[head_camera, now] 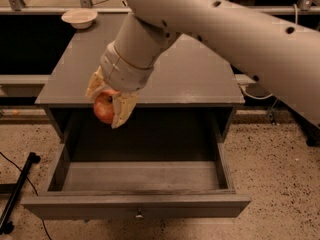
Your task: Place apple into top drawer
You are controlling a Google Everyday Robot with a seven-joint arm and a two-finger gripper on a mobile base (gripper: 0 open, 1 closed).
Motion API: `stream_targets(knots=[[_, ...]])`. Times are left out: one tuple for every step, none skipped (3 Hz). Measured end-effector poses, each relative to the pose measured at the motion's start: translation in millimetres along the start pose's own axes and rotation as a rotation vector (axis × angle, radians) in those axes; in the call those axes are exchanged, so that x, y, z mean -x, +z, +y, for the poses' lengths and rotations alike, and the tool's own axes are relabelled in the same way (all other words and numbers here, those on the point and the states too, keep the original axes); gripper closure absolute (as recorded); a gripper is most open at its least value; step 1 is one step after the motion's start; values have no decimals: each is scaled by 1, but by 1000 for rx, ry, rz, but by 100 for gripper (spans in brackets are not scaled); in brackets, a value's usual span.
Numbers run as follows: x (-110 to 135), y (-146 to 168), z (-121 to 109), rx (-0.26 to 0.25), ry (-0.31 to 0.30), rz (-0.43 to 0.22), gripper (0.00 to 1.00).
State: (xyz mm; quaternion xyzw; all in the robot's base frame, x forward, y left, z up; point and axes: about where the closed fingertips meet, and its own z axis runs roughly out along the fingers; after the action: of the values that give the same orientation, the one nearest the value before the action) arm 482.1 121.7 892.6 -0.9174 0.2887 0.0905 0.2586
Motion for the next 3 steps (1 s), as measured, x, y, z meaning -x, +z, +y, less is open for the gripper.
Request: stream_targets(knots=[[19, 49, -7, -9, -173, -53, 100], [18, 45, -6, -6, -163, -49, 100], [13, 54, -3, 17, -162, -37, 100]])
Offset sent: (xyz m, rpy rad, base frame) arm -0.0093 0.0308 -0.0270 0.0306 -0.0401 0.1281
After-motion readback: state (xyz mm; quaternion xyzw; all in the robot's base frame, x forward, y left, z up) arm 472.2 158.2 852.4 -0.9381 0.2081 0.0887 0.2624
